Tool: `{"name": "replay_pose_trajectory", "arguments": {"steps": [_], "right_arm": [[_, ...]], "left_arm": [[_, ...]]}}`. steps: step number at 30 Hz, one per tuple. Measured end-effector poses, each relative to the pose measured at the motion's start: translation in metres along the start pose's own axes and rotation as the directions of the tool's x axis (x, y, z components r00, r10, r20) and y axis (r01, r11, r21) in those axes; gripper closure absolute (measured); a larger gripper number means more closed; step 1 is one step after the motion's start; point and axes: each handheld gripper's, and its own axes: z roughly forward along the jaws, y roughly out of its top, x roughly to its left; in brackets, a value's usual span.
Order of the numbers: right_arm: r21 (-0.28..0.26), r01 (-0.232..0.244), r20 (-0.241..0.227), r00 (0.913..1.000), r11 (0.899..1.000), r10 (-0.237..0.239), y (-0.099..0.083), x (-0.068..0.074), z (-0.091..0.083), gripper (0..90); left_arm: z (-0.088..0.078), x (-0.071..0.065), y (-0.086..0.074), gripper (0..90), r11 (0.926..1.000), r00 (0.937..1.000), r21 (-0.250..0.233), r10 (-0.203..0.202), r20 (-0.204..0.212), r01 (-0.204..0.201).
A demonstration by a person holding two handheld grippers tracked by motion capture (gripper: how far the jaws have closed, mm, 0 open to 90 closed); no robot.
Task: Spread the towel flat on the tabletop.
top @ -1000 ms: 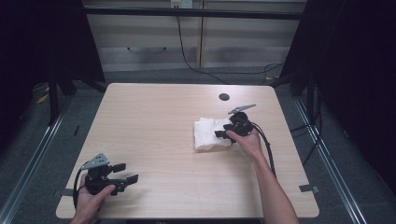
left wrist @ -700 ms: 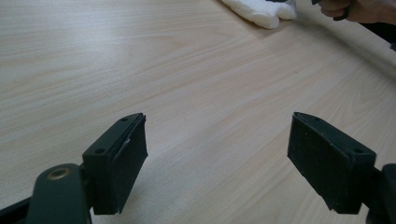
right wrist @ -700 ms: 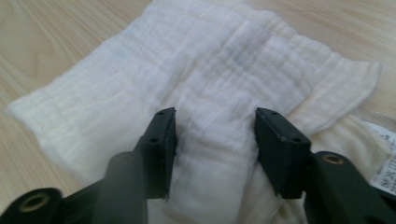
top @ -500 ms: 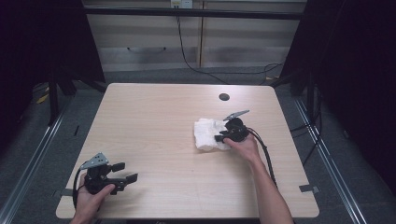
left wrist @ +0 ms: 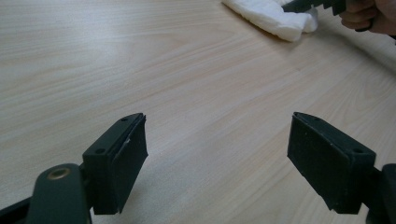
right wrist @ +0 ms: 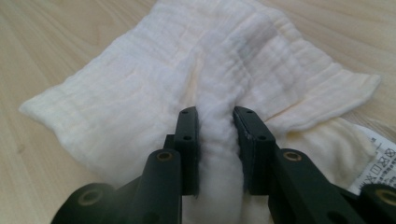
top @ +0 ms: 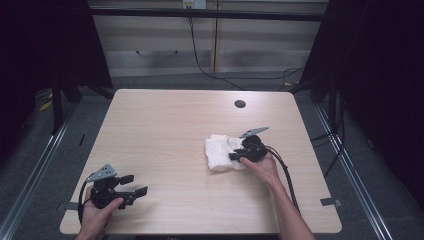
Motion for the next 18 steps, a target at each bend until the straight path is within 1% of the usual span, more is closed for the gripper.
{"name": "replay_pose_trajectory", "arguments": {"steps": [1, 5, 6, 9, 10, 11, 13, 14, 15, 18], "right_arm": [[0.002, 0.009, -0.002, 1.0000, 1.000, -0.009, -0.002, 0.003, -0.001, 72.1], [-0.023, -0.006, -0.013, 0.9999, 1.000, 0.005, -0.012, 0.011, -0.005, 72.0], [-0.030, 0.001, -0.022, 0.9998, 1.000, -0.002, -0.013, 0.013, -0.005, 72.0], [-0.019, 0.024, -0.020, 0.9995, 1.000, -0.025, -0.017, 0.021, -0.008, 72.0], [-0.017, 0.029, -0.029, 0.9991, 0.999, -0.030, -0.018, 0.023, -0.008, 72.0], [-0.021, 0.031, -0.034, 0.9989, 0.999, -0.031, -0.019, 0.025, -0.009, 72.0], [-0.015, 0.027, -0.038, 0.9989, 1.000, -0.028, -0.022, 0.030, -0.011, 72.0], [-0.019, 0.031, -0.035, 0.9989, 0.999, -0.032, -0.024, 0.031, -0.011, 72.0], [-0.024, 0.032, -0.044, 0.9985, 0.999, -0.033, -0.025, 0.033, -0.012, 72.0], [-0.020, 0.037, -0.046, 0.9982, 0.999, -0.038, -0.030, 0.039, -0.015, 72.0]], "left_arm": [[0.000, 0.000, 0.000, 19.5, 1.0000, 1.0000, -0.001, -0.001, 0.002, 0.001], [0.001, -0.001, 0.000, 19.6, 1.0000, 1.0000, -0.001, 0.000, 0.004, 0.000], [0.002, -0.001, 0.001, 19.6, 1.0000, 1.0000, -0.002, -0.002, 0.007, 0.002], [0.001, -0.002, 0.002, 20.5, 0.9999, 0.9999, -0.003, -0.011, 0.004, 0.011], [0.001, -0.001, 0.002, 21.6, 0.9999, 0.9999, -0.004, -0.013, -0.003, 0.013], [0.001, -0.001, 0.002, 22.7, 0.9997, 0.9998, -0.006, -0.022, -0.001, 0.022], [0.002, -0.001, 0.003, 22.9, 0.9996, 0.9996, -0.004, -0.029, -0.005, 0.029], [0.003, -0.001, 0.003, 23.0, 0.9997, 0.9997, 0.001, -0.025, -0.003, 0.025], [0.003, -0.002, 0.004, 23.0, 0.9998, 0.9998, -0.001, -0.022, 0.001, 0.022], [0.006, -0.005, 0.006, 22.9, 0.9998, 0.9996, 0.001, -0.022, 0.015, 0.022]]}}
